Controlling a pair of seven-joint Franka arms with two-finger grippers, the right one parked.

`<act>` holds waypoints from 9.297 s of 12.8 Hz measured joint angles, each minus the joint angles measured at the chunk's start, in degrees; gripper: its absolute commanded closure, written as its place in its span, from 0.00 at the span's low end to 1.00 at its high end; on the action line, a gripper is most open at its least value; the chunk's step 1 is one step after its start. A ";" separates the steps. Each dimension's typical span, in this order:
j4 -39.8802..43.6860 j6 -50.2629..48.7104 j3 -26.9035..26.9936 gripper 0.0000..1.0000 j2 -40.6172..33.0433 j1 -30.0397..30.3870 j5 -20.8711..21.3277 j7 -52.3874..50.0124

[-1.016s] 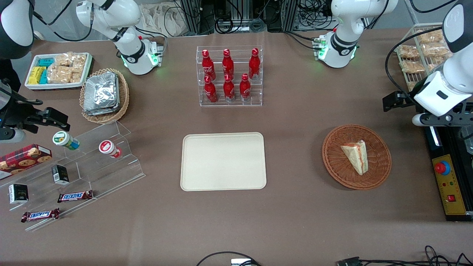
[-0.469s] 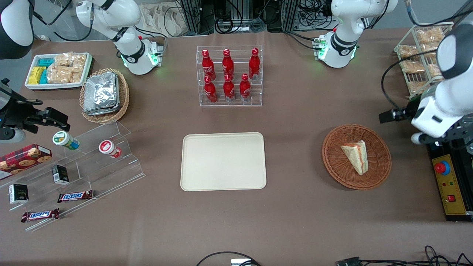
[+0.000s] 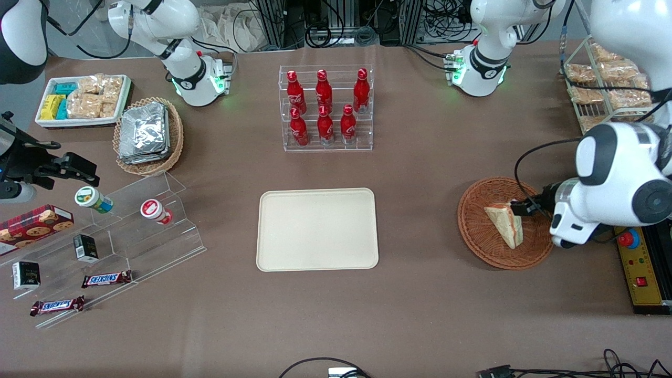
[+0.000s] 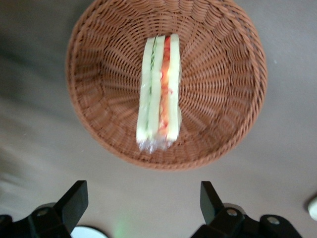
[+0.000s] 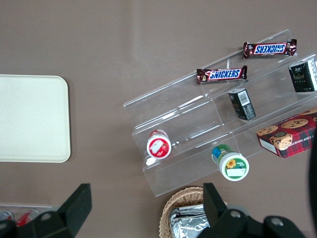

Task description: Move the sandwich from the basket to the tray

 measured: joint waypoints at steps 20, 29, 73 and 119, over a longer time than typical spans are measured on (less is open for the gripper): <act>-4.01 13.98 -1.52 1.00 5.12 -0.15 -0.13 -0.22; 9.72 7.81 -18.43 1.00 4.07 -1.11 -0.65 1.73; 20.06 -18.55 -25.82 0.00 -6.64 13.01 12.30 16.64; -0.18 -0.86 -0.59 0.00 -21.42 -2.95 1.21 23.02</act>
